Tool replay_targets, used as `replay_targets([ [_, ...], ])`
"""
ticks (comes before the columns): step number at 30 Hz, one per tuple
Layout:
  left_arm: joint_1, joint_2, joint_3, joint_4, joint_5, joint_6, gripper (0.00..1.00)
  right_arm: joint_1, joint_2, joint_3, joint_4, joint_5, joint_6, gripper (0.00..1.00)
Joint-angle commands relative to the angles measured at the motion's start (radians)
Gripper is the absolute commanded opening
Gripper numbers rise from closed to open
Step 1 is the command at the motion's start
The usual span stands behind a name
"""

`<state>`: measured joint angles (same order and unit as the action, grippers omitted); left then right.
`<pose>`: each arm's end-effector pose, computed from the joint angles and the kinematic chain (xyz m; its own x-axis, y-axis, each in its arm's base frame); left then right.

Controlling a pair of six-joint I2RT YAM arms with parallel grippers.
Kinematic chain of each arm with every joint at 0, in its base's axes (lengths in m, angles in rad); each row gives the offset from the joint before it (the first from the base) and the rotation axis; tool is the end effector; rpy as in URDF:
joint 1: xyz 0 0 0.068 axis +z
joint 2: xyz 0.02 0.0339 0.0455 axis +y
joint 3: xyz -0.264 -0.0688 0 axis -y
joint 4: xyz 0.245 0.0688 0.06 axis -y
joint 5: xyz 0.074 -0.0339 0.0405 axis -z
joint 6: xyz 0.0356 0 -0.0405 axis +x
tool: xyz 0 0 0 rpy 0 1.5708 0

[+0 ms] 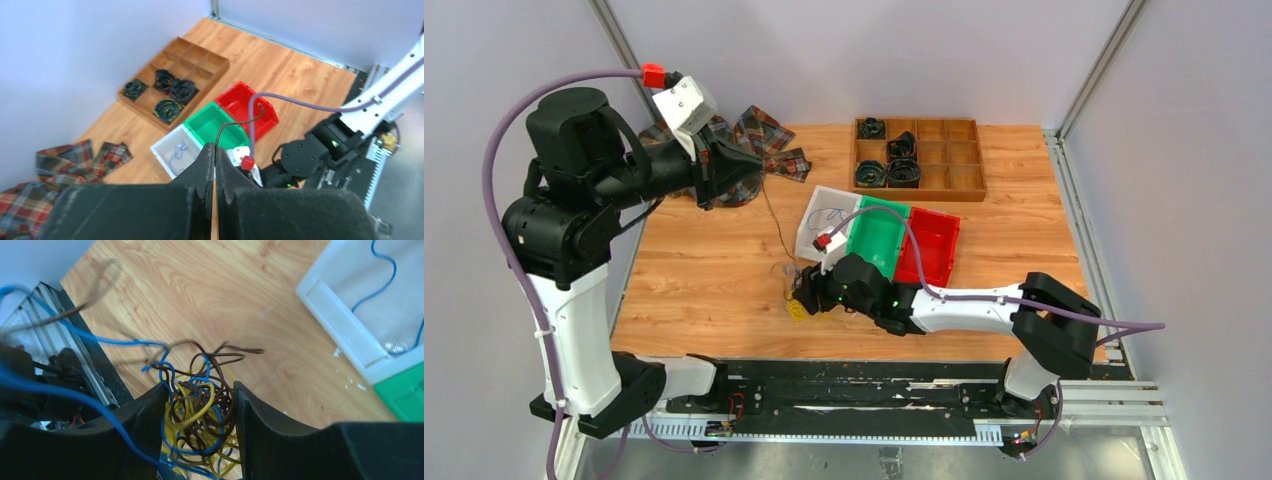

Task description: Untangle the cables

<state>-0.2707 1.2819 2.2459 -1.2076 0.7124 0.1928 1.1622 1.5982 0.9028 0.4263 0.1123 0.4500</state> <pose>0.1221 -0.0580 0.5777 -0.0722 0.1705 -0.9827 0.8431 0.5369 0.0312 0.1464 0.3281 0.2374 -0.4731 -0.0048 -0.8810 -0.7365 0.5509 0.3925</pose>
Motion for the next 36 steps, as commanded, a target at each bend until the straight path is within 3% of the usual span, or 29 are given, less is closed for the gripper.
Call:
replay_targets([
  [1, -0.002, 0.015, 0.089, 0.023, -0.127, 0.052, 0.0, -0.012, 0.0, -0.065, 0.02, 0.043, 0.034, 0.5],
  [6, -0.002, 0.028, 0.157, 0.041, -0.258, 0.122, 0.0, -0.012, -0.025, -0.124, 0.031, 0.059, 0.047, 0.47],
  [10, -0.002, 0.011, 0.158, 0.118, -0.373, 0.153, 0.0, -0.013, -0.046, -0.143, 0.017, 0.072, 0.048, 0.32],
  [16, -0.002, -0.049, 0.072, 0.382, -0.616, 0.157, 0.01, -0.015, -0.05, -0.154, 0.004, 0.078, 0.055, 0.26],
  [20, -0.002, -0.111, -0.02, 0.448, -0.538, 0.121, 0.0, -0.013, -0.075, -0.145, -0.003, 0.079, 0.039, 0.15],
  [21, -0.002, -0.114, -0.028, 0.439, -0.502, 0.103, 0.0, -0.014, -0.087, -0.135, -0.012, 0.079, 0.029, 0.2],
  [24, -0.002, -0.122, -0.057, 0.419, -0.437, 0.062, 0.0, -0.014, -0.13, -0.087, -0.043, 0.085, -0.021, 0.47],
  [26, -0.002, -0.131, -0.083, 0.41, -0.393, 0.045, 0.01, -0.014, -0.158, -0.03, -0.064, 0.083, -0.059, 0.58],
  [36, -0.002, -0.15, -0.131, 0.351, -0.214, 0.012, 0.0, -0.014, -0.188, 0.196, -0.163, 0.017, -0.204, 0.75],
])
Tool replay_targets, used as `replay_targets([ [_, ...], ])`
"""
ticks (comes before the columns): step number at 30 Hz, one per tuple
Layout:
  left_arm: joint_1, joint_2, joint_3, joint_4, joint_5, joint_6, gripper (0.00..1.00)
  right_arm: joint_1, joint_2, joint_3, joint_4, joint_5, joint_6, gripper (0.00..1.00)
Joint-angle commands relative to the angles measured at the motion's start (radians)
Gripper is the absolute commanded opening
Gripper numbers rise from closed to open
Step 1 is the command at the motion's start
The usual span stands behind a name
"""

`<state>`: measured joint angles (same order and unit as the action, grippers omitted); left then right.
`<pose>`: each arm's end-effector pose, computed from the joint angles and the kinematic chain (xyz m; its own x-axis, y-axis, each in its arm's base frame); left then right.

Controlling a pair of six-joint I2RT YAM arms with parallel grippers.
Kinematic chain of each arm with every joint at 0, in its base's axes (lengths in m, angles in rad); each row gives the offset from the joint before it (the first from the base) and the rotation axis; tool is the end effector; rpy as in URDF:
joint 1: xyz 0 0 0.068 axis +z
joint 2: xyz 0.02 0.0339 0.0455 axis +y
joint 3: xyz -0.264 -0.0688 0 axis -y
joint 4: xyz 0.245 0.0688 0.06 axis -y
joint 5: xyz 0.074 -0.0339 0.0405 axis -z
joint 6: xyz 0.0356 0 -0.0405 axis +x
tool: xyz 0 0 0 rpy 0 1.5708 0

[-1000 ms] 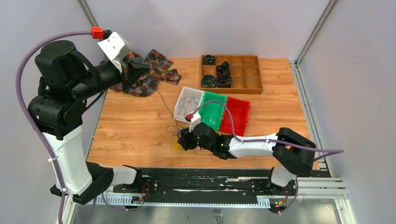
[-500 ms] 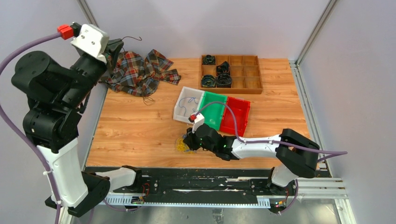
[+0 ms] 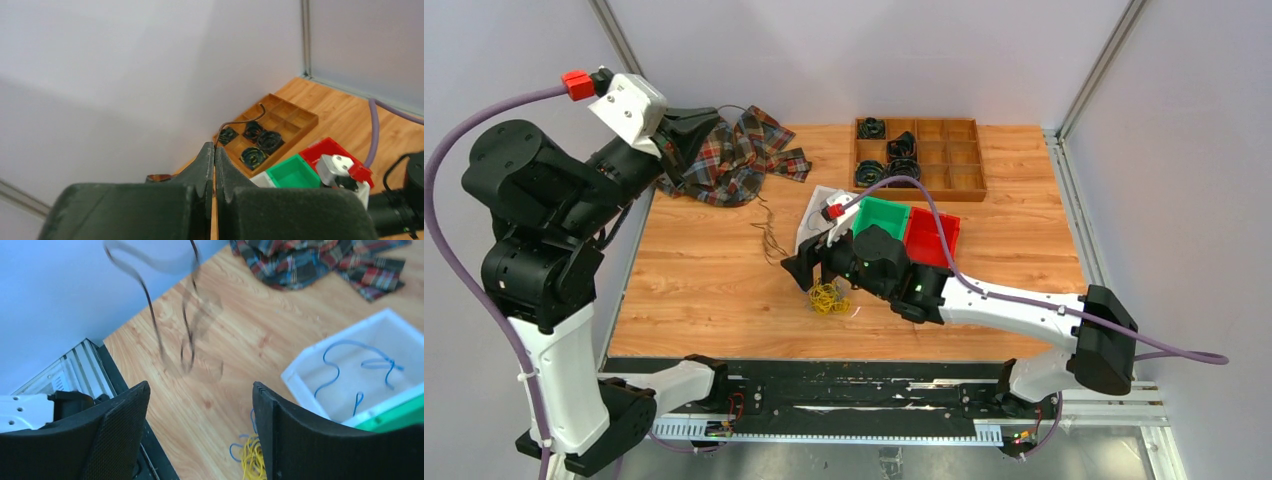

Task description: Untangle the cables

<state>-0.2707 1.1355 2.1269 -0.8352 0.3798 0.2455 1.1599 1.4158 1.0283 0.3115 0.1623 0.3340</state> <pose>0.0913 -0.0390 0.6074 0.2915 0.1534 -0.9442 0.5468 0.7832 0.2960 0.1401 0.3072 0.3290 -0.3041 0.1119 -0.9460 -0.7840 0.5348 0.3153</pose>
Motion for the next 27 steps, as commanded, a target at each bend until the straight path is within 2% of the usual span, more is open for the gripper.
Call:
replay_targets([
  [1, -0.002, -0.006, -0.022, -0.022, 0.143, -0.052, 0.01, -0.012, 0.002, 0.091, -0.054, -0.033, -0.098, 0.76],
  [4, -0.001, -0.004, -0.032, -0.023, 0.224, -0.092, 0.0, -0.013, 0.033, 0.147, -0.065, -0.028, -0.127, 0.76],
  [6, -0.003, 0.0, -0.024, -0.022, 0.254, -0.113, 0.0, -0.013, 0.049, 0.163, -0.063, -0.024, -0.134, 0.72],
  [15, -0.002, 0.004, 0.037, -0.021, 0.267, -0.127, 0.0, -0.022, 0.015, 0.079, -0.001, -0.037, -0.093, 0.37],
  [17, -0.002, 0.006, 0.048, -0.021, 0.269, -0.127, 0.0, -0.022, 0.01, 0.071, -0.003, -0.047, -0.084, 0.33],
  [21, -0.002, 0.004, 0.052, -0.022, 0.273, -0.121, 0.0, -0.022, -0.01, 0.048, 0.003, -0.076, -0.057, 0.35],
  [24, -0.002, 0.0, 0.047, -0.021, 0.272, -0.115, 0.0, -0.022, -0.025, 0.033, 0.011, -0.107, -0.035, 0.51],
  [27, -0.002, 0.003, 0.052, -0.021, 0.278, -0.12, 0.0, -0.022, -0.037, 0.021, 0.014, -0.141, -0.024, 0.55],
])
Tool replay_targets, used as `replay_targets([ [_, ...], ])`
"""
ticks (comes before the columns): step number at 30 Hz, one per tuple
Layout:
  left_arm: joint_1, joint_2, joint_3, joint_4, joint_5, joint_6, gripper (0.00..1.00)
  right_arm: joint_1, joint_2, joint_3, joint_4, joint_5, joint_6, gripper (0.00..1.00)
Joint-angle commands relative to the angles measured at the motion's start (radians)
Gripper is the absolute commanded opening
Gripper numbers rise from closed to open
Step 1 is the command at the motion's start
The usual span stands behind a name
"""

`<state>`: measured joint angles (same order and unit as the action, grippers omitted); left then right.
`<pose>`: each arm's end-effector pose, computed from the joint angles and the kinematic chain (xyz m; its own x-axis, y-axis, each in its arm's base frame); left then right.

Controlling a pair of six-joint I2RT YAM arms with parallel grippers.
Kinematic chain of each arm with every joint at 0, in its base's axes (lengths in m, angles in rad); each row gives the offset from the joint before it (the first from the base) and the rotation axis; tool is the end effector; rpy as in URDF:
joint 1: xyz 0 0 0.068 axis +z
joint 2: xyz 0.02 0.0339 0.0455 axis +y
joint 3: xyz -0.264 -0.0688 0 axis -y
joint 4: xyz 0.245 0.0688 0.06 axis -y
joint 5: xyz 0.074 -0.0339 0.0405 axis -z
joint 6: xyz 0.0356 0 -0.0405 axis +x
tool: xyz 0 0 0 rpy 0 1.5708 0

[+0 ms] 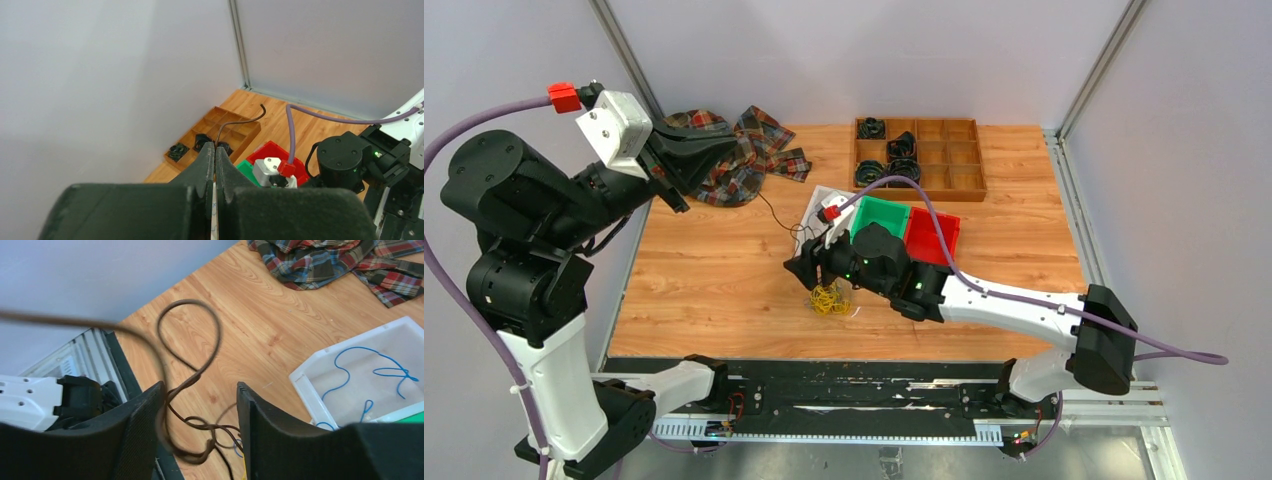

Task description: Untangle the cables

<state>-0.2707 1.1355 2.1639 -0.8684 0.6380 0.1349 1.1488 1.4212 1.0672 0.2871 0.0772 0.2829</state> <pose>0.0763 -0.0432 0.6100 0.2572 0.0407 -0.9655 0.7536 0.6169 0.2268 0.1420 0.3095 0.3386 -0.2714 0.0750 -0.9595 -0.8355 0.4766 0.2736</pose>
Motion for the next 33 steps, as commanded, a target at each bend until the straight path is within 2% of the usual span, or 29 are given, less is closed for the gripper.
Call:
replay_targets([
  [1, -0.002, 0.005, 0.016, 0.012, 0.025, -0.013, 0.0, -0.011, -0.048, -0.021, 0.043, -0.059, 0.032, 0.55],
  [16, -0.002, 0.009, 0.031, 0.012, 0.041, -0.024, 0.01, -0.011, -0.128, -0.044, 0.058, -0.121, 0.04, 0.55],
  [24, -0.002, 0.031, 0.044, 0.012, 0.057, -0.049, 0.0, -0.011, -0.129, -0.037, 0.035, -0.072, 0.03, 0.45],
  [28, -0.002, 0.039, 0.027, 0.013, 0.062, -0.052, 0.0, -0.023, -0.164, -0.062, 0.003, 0.007, 0.016, 0.46],
  [33, -0.004, 0.078, -0.006, 0.017, 0.099, -0.085, 0.01, -0.096, -0.226, -0.126, -0.039, 0.053, 0.053, 0.51],
])
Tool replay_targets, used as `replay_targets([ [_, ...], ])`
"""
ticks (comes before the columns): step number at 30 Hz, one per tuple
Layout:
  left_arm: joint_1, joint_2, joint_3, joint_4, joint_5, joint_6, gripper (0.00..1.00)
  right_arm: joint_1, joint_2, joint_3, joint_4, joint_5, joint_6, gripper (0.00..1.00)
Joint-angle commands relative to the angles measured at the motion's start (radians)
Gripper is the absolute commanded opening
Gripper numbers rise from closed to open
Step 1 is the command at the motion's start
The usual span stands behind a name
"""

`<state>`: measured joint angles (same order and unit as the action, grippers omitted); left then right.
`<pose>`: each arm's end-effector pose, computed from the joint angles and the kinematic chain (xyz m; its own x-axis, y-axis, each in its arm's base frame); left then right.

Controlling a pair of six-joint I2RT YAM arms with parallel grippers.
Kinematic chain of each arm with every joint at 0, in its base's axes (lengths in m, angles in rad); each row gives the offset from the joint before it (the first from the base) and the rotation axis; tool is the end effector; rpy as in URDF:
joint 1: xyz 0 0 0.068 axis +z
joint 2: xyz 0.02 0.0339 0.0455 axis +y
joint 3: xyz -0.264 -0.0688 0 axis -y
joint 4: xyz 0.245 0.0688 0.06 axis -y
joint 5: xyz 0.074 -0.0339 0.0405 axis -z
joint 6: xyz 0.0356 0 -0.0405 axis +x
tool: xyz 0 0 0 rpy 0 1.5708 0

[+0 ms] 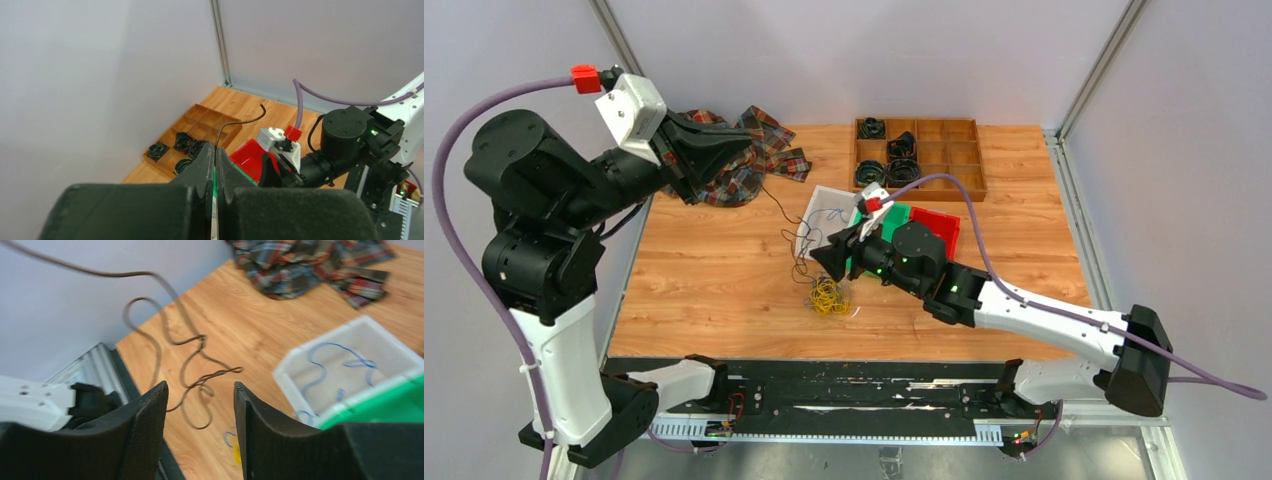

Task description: Untangle the cables

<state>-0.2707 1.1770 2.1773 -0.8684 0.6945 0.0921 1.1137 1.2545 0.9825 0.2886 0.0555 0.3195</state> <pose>0.0912 -0.0490 0.6092 0.2013 0.0175 -0.9794 0.8017 0.5716 0.1750 0.1340 0.2679 0.3582 -0.2668 0.1682 -0.9490 -0.8297 0.4609 0.3149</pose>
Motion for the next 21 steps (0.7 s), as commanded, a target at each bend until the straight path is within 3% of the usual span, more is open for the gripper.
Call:
replay_targets([
  [1, -0.011, 0.049, -0.023, 0.017, 0.053, -0.047, 0.01, -0.081, -0.08, -0.052, -0.049, 0.087, 0.021, 0.51],
  [11, -0.23, 0.203, -0.068, 0.016, -0.046, 0.055, 0.01, -0.251, -0.313, -0.214, -0.195, 0.226, 0.036, 0.52],
  [21, -0.26, 0.361, -0.036, 0.059, -0.04, 0.101, 0.0, -0.341, -0.499, -0.335, -0.285, 0.24, 0.084, 0.54],
])
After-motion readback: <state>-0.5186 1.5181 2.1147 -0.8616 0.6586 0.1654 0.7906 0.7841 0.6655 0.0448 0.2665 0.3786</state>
